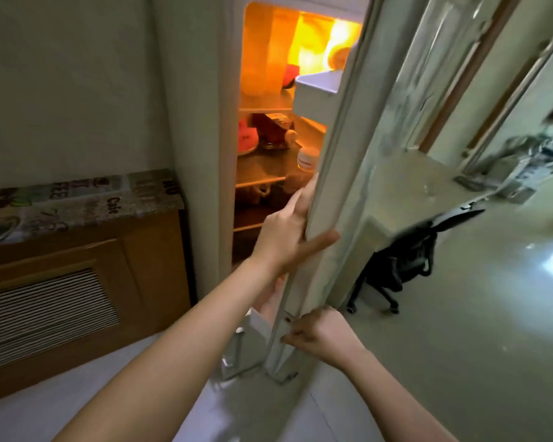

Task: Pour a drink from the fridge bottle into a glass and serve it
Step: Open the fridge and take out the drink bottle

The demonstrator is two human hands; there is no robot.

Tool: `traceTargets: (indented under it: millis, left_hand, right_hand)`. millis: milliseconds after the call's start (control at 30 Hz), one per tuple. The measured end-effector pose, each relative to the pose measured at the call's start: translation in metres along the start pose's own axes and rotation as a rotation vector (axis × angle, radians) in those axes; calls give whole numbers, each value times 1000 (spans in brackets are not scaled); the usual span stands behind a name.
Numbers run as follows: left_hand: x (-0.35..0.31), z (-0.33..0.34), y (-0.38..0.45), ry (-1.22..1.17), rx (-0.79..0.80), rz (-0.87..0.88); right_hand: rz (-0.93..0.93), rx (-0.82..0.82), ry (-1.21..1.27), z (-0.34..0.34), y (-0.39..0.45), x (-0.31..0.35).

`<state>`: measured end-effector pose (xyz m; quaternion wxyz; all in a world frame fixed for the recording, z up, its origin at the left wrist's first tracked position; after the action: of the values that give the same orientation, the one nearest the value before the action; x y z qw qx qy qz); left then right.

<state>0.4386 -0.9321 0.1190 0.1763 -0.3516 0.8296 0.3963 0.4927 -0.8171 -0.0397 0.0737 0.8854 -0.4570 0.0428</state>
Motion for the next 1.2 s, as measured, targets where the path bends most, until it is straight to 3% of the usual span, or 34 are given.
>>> traceTargets:
  millis: [167, 300, 467, 633, 800, 900, 1067, 1200]
  left_hand:
    - [-32, 48, -2, 91, 165, 180]
    - [-67, 75, 0, 176, 151, 296]
    - [-109, 113, 5, 72, 177, 364]
    - [-140, 145, 15, 66, 195, 375]
    - [-140, 167, 25, 210, 53, 403]
    - [-131, 175, 37, 35, -20, 318]
    - [-99, 214, 73, -398, 279, 24]
    - [-100, 246, 98, -575, 576, -32]
  right_hand:
    - [164, -380, 3, -45, -72, -3]
    - [379, -605, 14, -76, -128, -11]
    - [415, -846, -110, -122, -176, -11]
    - [498, -799, -247, -141, -202, -35]
    - [649, -694, -255, -148, -227, -69]
    - [732, -647, -249, -153, -236, -88]
    - [850, -596, -217, -159, -246, -123]
    - [934, -572, -185, -162, -254, -149]
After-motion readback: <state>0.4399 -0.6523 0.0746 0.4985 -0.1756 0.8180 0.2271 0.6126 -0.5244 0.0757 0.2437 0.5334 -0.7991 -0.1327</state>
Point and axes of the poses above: each hand's wrist, its own y-axis towards the middle knuckle, its own z-axis out of the palm, x = y × z, the point moved 5 cm from there along y, towards the middle knuckle, and after that the axes turned 13 degrees about x, right-handed, at the moved point
